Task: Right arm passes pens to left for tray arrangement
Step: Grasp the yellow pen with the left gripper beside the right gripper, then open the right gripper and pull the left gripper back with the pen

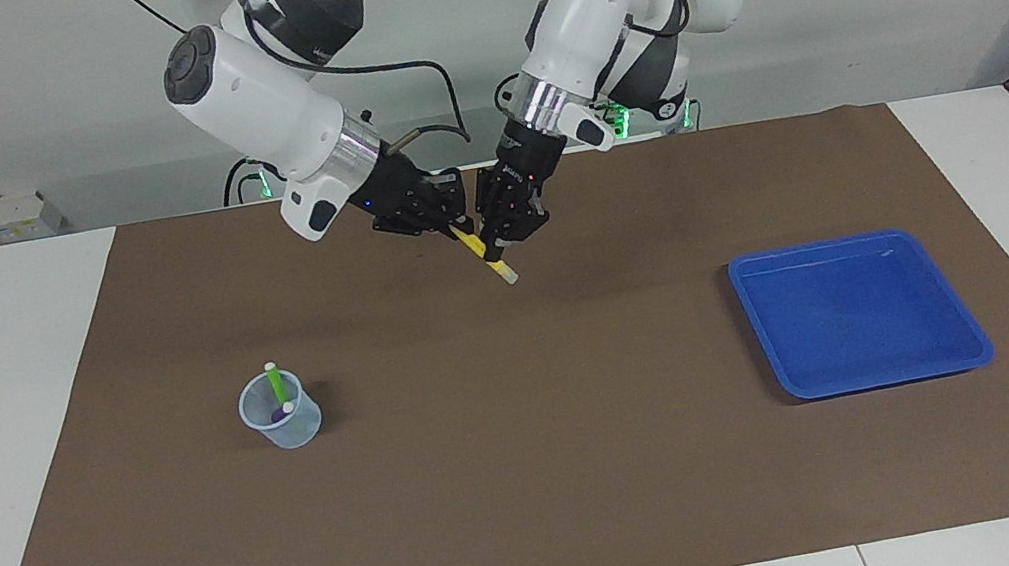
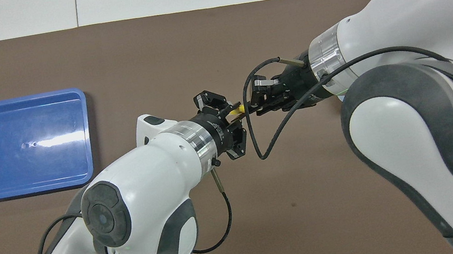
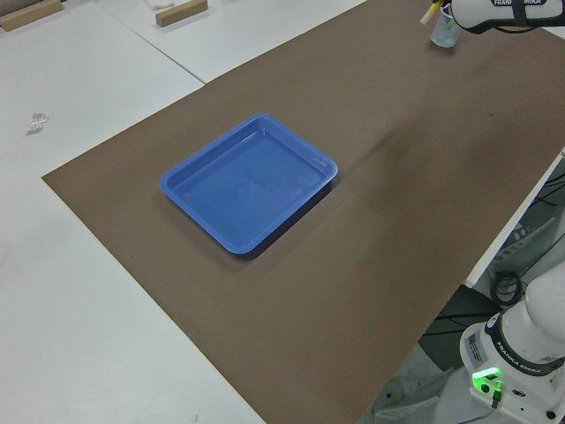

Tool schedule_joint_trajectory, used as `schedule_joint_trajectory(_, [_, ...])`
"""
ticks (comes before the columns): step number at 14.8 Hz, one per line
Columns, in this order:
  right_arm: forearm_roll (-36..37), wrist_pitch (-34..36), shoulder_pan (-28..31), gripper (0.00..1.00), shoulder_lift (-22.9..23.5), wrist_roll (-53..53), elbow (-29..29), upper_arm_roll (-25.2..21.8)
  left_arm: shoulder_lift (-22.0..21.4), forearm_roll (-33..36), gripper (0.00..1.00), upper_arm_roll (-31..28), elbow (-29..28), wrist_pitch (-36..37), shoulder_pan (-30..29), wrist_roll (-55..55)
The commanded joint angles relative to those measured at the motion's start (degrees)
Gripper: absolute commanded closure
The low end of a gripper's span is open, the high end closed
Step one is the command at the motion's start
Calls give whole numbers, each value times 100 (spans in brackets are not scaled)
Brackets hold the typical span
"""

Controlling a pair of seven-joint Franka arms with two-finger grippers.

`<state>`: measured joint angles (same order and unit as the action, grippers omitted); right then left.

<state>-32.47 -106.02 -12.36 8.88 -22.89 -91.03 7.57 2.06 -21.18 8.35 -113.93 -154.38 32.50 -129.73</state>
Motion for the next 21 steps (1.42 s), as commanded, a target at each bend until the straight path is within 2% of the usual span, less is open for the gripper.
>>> schedule_joint_trajectory(1, [-75,-86,-3,100,-97,-75,-82,52,137,9,100,17,283,92,28,-53])
schedule_joint_trajectory(3, [-75,-94,-3,100,-97,-84,-82,52,224,332,100,17,458,450,-33,17])
schedule_joint_trajectory(4, [-75,-94,-3,76,-97,-93,-82,52,251,551,100,17,572,731,-94,140])
schedule_joint_trajectory(6, [-58,-94,-3,0,-97,-84,-73,43,251,580,100,17,652,971,-112,255])
schedule_joint_trajectory(11, [-23,-33,67,0,-97,-49,-20,-1,251,589,100,0,626,989,-209,447])
schedule_joint_trajectory(15, [354,204,321,0,-140,56,182,-10,216,589,100,-1,626,1488,-542,1455])
schedule_joint_trajectory(21, [1680,336,524,0,-404,241,16,-10,137,527,100,-9,644,2464,-1184,3346])
